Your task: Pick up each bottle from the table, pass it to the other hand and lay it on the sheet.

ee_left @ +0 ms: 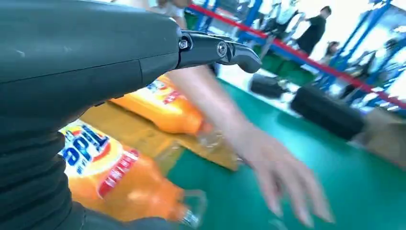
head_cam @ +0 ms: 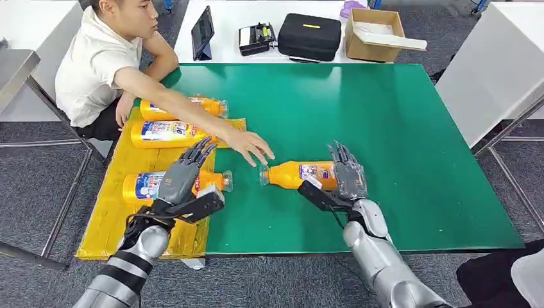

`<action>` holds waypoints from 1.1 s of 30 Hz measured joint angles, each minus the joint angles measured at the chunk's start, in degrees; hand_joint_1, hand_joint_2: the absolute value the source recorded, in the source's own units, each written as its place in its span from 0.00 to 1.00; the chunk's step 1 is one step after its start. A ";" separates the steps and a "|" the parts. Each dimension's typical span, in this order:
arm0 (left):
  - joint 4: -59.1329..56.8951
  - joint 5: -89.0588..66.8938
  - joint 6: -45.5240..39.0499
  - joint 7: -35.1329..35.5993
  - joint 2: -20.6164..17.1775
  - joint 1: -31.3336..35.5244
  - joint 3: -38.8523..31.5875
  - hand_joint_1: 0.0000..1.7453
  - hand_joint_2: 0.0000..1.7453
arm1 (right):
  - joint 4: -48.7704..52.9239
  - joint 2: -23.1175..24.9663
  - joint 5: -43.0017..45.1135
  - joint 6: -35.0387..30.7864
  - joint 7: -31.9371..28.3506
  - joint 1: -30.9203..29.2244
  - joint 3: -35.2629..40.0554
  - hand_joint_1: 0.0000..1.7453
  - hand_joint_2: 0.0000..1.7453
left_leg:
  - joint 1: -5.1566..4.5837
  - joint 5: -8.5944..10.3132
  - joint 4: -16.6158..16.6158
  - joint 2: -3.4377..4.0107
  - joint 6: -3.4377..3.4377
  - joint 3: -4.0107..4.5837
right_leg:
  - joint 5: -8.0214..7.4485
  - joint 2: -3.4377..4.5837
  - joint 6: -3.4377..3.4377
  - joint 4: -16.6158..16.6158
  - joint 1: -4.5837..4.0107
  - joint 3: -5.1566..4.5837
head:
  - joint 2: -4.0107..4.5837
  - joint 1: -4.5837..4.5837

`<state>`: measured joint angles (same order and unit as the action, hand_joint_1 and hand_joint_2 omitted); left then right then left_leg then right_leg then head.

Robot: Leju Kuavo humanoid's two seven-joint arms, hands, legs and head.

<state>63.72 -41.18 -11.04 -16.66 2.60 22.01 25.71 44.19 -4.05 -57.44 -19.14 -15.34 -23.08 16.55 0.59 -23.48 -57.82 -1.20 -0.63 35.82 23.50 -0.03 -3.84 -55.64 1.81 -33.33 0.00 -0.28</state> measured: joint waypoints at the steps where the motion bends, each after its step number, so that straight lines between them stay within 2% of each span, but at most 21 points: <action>1: 1.39 0.60 0.41 -0.15 -0.15 -0.87 0.22 0.00 1.00 | -0.47 -0.32 0.00 0.60 0.36 0.01 0.00 0.00 1.00 | 0.00 0.00 0.00 -0.02 0.00 0.05 | 0.00 -0.01 0.00 0.00 0.00 -0.05 | 0.00 0.00; 8: 12.00 7.69 3.65 -3.15 -1.82 -6.94 1.64 0.00 1.00 | -4.04 -2.93 0.22 6.47 3.17 -1.63 0.11 0.00 1.00 | 0.02 -0.01 0.00 -0.01 0.00 0.11 | 0.01 0.00 0.01 0.02 -0.01 -0.17 | 0.00 0.00; 21: 16.58 11.98 5.24 -4.48 -2.32 -8.63 2.45 0.00 1.00 | -7.50 -3.87 -1.68 11.19 6.60 -4.63 1.07 0.00 1.00 | 0.02 0.03 0.00 0.05 -0.02 -0.02 | -0.03 0.04 -0.01 0.02 -0.01 -0.06 | 0.00 -0.02; 22: 16.58 12.52 5.20 -4.83 -2.30 -8.71 2.45 0.00 1.00 | -8.02 -3.89 -2.01 11.63 7.08 -5.14 1.25 0.07 1.00 | 0.02 0.03 0.00 0.05 -0.02 -0.05 | -0.03 0.04 -0.01 0.03 -0.01 -0.05 | 0.00 -0.02; 23: 16.58 12.92 5.16 -5.16 -2.30 -8.76 2.45 0.00 1.00 | -8.63 -3.93 -2.21 11.98 7.47 -5.73 1.53 0.34 1.00 | 0.01 0.03 0.00 0.05 -0.02 -0.08 | -0.03 0.04 -0.01 0.03 -0.01 -0.03 | 0.00 -0.02; 24: 16.58 13.05 5.02 -5.42 -2.27 -8.79 2.49 0.00 1.00 | -9.13 -3.97 -2.21 12.30 7.71 -6.18 1.73 1.00 1.00 | 0.01 0.03 0.00 0.05 -0.02 -0.10 | -0.03 0.04 -0.01 0.03 -0.01 -0.01 | 0.00 -0.02; 33: 16.58 16.68 5.29 -7.80 -2.10 -8.82 3.65 0.00 1.00 | -14.18 -4.37 -0.41 14.99 4.61 -9.78 2.45 1.00 1.00 | 0.01 0.03 0.00 0.12 -0.02 -0.34 | -0.08 0.07 -0.04 0.05 -0.01 0.16 | 0.00 0.00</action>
<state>80.30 -24.50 -5.75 -24.46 0.50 13.19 29.35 30.01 -8.41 -57.85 -4.15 -10.73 -32.87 18.99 0.61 -23.44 -57.82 -1.09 -0.66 35.48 23.43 0.05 -3.88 -55.59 1.80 -33.17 0.00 -0.28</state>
